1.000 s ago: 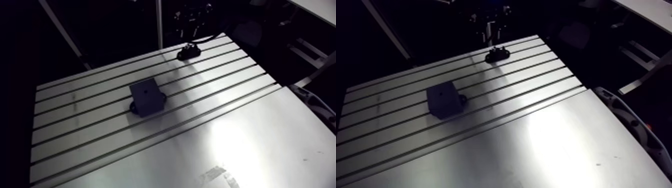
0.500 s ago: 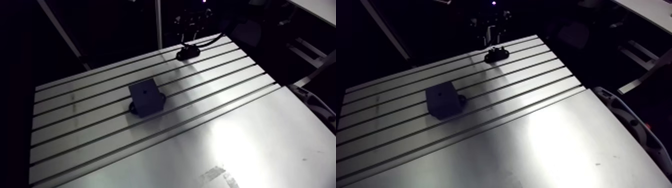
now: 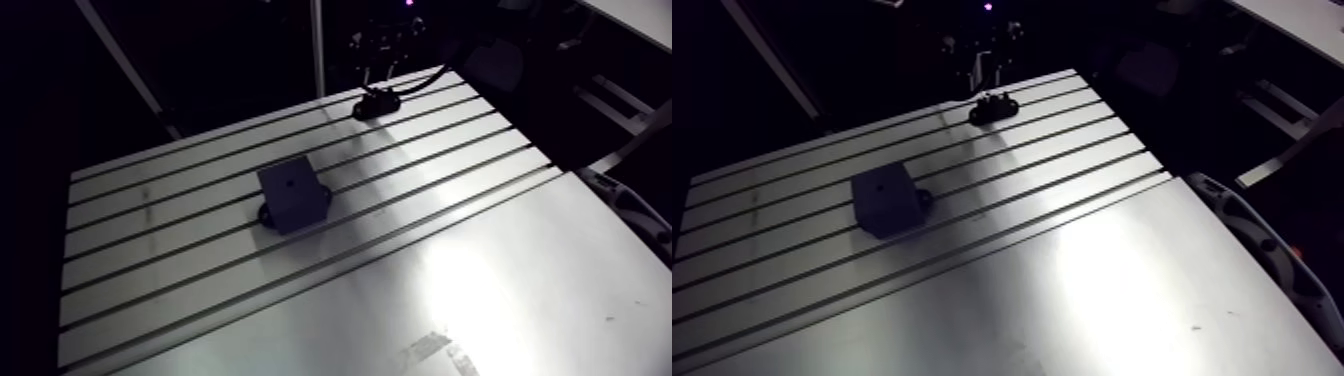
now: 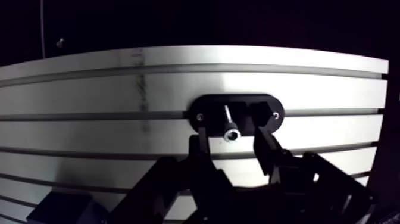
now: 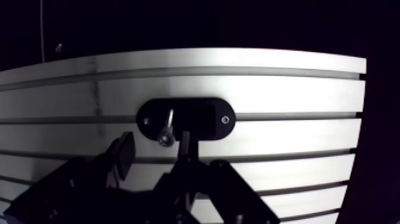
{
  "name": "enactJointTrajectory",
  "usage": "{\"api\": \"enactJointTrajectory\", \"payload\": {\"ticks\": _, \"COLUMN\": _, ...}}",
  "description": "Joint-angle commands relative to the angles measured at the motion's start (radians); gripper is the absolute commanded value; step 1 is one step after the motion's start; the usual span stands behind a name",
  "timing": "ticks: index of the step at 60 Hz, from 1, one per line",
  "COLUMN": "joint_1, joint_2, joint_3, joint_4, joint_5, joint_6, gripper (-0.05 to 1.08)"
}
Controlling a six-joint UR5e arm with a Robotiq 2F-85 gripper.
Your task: Pick up the M10 bolt and insert it into the hole until fully seated.
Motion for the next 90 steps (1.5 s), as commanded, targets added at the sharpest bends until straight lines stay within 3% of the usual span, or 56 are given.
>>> {"api": "enactJointTrajectory", "payload": {"ticks": 1, "joint_1": -0.001, "joint_2": 0.009, "joint_3": 0.000, "joint_4": -0.005, "joint_5": -0.002, "joint_6": 0.000, "gripper": 0.49}}
{"api": "enactJointTrajectory", "payload": {"ticks": 90, "joint_1": -0.001, "joint_2": 0.035, "joint_3": 0.002, "joint_4": -0.014, "joint_5": -0.007, "joint_6": 0.000, "gripper": 0.51}}
